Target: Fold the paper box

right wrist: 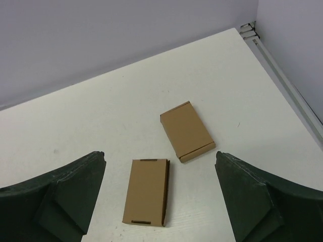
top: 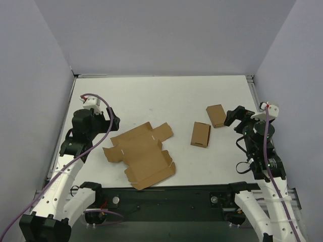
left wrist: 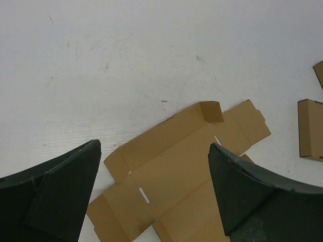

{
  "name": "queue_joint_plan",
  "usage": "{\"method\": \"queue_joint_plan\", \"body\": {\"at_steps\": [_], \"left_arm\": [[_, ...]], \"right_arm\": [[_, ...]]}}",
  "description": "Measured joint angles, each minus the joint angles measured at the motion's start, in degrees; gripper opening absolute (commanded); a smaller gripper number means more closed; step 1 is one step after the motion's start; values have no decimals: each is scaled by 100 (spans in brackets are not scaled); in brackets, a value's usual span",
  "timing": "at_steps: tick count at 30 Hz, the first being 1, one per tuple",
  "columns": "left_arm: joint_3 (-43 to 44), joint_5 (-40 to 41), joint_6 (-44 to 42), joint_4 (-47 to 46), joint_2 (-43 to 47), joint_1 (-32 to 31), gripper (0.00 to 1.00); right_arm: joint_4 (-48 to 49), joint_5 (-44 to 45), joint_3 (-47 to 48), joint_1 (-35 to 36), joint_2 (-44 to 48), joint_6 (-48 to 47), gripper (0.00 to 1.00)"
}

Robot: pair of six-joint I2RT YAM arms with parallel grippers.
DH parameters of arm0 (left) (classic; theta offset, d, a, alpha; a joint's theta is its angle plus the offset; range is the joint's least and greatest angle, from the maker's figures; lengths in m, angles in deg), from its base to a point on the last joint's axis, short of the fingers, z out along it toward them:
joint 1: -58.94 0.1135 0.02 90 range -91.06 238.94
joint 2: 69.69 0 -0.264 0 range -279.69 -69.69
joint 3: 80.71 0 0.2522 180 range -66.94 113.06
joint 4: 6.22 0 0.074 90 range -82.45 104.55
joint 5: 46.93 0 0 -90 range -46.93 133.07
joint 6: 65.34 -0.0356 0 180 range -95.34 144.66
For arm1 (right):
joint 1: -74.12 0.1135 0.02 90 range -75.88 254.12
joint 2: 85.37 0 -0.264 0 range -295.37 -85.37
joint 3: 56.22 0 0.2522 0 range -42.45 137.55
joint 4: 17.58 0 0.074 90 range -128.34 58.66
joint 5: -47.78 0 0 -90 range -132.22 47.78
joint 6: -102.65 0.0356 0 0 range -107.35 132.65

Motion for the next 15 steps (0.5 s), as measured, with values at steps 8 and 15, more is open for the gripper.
{"method": "queue_joint_plan", "body": {"at_steps": [8, 15], "left_arm": [[0, 31, -26, 7, 2, -33, 97], [0, 214, -109, 96, -105, 9, 97]], "right_arm": [[-695, -214, 966, 638, -968, -68, 91], [-977, 192, 1305, 2022, -2011, -127, 89]]}}
